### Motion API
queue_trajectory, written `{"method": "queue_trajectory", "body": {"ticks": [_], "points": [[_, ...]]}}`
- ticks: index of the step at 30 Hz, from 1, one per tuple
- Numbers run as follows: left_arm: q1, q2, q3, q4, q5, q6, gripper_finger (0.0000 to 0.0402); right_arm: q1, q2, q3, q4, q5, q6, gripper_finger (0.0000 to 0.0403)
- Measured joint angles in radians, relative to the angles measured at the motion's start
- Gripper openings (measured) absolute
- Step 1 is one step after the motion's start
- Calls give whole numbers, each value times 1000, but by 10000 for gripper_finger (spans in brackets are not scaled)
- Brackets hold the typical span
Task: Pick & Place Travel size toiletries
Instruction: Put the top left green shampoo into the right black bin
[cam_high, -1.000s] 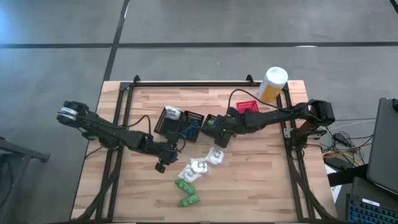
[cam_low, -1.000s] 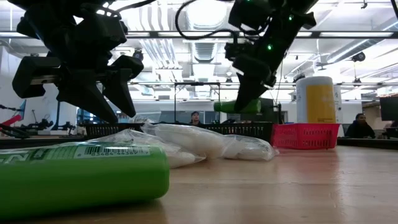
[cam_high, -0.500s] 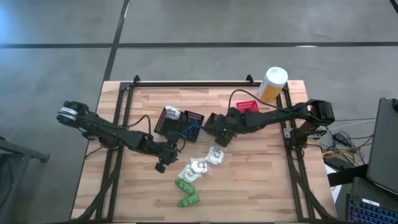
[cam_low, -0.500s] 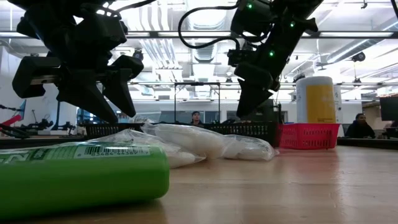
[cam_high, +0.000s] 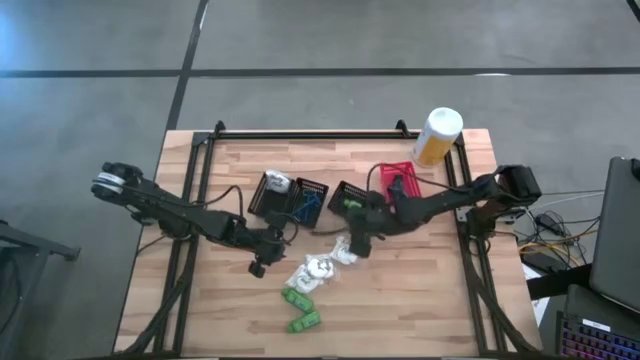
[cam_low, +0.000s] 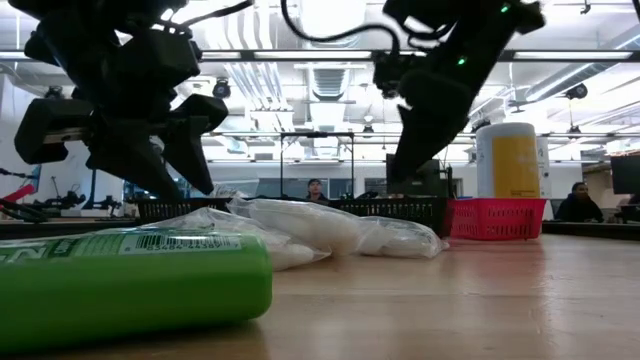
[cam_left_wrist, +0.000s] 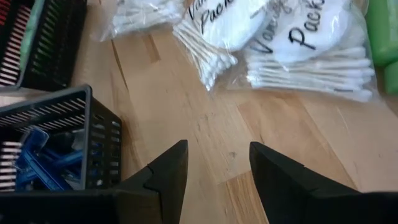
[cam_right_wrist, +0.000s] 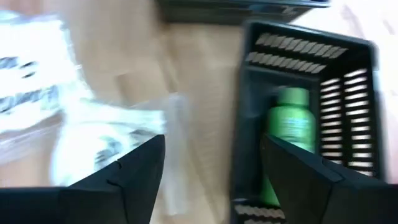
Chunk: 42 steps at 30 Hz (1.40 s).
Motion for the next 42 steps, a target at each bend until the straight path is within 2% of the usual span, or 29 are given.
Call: {"method": "queue_trajectory", "body": {"ticks": [8, 13, 16, 20, 25, 33, 42], "points": [[-1, 0, -32, 2, 29, -31, 177, 121, -1, 5, 28, 1, 67, 234], [-16, 0, -53, 31, 239, -62, 177, 164, -1, 5, 27, 3, 119, 228], [-27, 0, -53, 71, 306, -84, 177, 171, -1, 5, 27, 3, 120, 232], [-31, 0, -53, 106, 318, -86, 177, 170, -1, 5, 50, -2, 178, 245], [-31, 0, -53, 104, 318, -86, 177, 197, 0, 5, 166, -93, 193, 264], [-31, 0, -55, 103, 318, -85, 177, 274, 75, 6, 343, -111, 42, 283], [-31, 0, -57, 98, 308, -85, 177, 279, 97, 37, 342, -104, 35, 298]]}}
